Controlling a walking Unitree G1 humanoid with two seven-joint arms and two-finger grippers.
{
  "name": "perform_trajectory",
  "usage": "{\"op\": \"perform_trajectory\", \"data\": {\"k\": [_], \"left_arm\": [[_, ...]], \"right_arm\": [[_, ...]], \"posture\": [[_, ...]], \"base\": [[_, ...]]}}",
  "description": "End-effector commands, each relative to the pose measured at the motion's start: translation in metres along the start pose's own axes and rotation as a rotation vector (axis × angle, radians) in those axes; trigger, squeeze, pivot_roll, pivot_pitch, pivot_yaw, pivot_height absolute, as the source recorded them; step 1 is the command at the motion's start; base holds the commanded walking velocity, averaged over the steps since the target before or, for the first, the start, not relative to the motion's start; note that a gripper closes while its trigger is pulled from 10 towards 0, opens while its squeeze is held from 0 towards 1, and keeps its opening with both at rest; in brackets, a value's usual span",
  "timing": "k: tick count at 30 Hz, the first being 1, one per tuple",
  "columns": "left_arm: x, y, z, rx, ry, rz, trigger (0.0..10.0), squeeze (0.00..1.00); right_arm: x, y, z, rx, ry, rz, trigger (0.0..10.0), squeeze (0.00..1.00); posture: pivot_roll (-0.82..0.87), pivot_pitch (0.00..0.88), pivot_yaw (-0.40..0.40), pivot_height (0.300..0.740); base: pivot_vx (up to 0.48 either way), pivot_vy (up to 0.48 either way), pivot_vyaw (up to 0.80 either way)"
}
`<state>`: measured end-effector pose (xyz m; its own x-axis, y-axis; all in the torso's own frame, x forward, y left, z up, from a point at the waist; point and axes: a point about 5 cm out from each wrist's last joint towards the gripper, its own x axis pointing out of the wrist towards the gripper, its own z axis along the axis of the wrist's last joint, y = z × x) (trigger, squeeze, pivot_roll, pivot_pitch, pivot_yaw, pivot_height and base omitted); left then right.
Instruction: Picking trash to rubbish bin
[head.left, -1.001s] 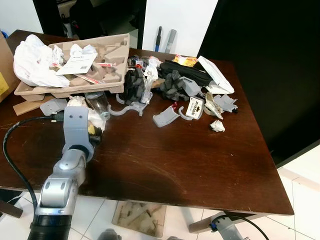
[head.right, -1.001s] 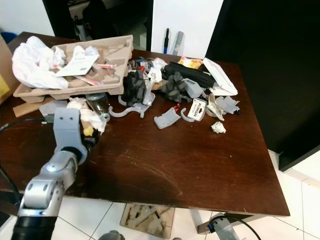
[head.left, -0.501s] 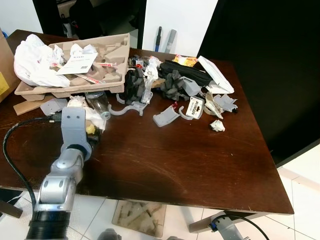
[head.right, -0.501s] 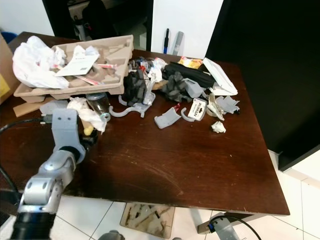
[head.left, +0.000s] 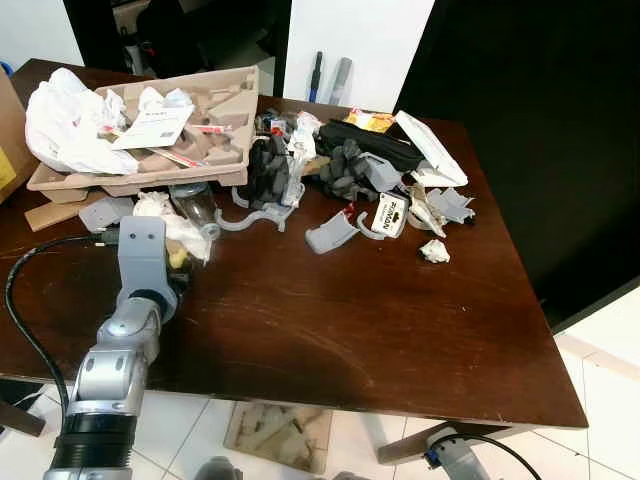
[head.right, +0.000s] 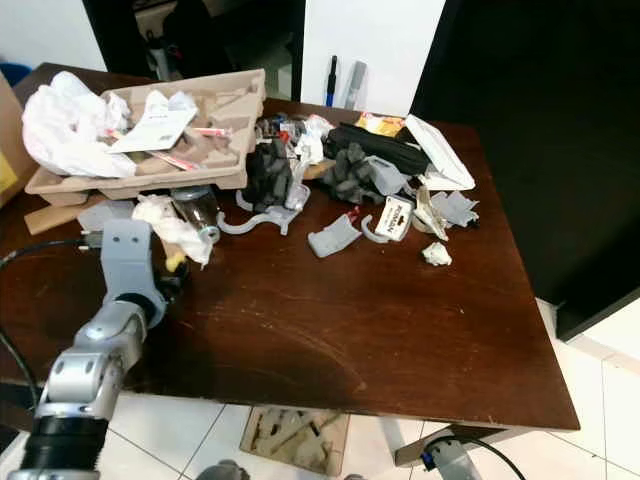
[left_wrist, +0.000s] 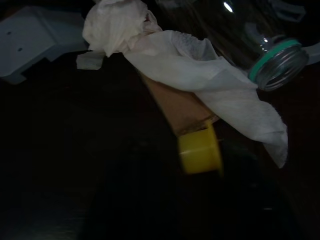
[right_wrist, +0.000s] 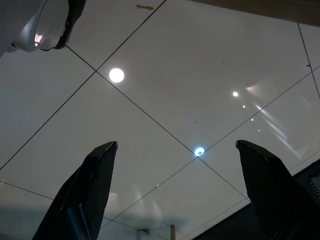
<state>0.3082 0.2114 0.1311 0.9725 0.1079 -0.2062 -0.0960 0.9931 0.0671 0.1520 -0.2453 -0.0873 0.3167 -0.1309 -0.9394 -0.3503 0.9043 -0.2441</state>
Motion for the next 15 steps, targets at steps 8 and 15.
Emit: {"op": "perform_trajectory", "data": {"k": [8, 15], "left_arm": [[0.003, -0.014, -0.004, 0.010, -0.007, -0.062, 0.0, 0.00], [-0.001, -0.033, 0.005, -0.041, -0.068, -0.175, 0.0, 0.00]], "right_arm": [[-0.001, -0.003, -0.009, 0.001, 0.029, -0.007, 10.0, 0.00], [0.000, -0.002, -0.007, 0.002, 0.025, -0.003, 10.0, 0.00]], "posture": [[0.19, 0.139, -0.110, 0.740], [0.20, 0.139, -0.110, 0.740]], "base": [[0.000, 0.000, 0.00], [0.000, 0.000, 0.00]]}}
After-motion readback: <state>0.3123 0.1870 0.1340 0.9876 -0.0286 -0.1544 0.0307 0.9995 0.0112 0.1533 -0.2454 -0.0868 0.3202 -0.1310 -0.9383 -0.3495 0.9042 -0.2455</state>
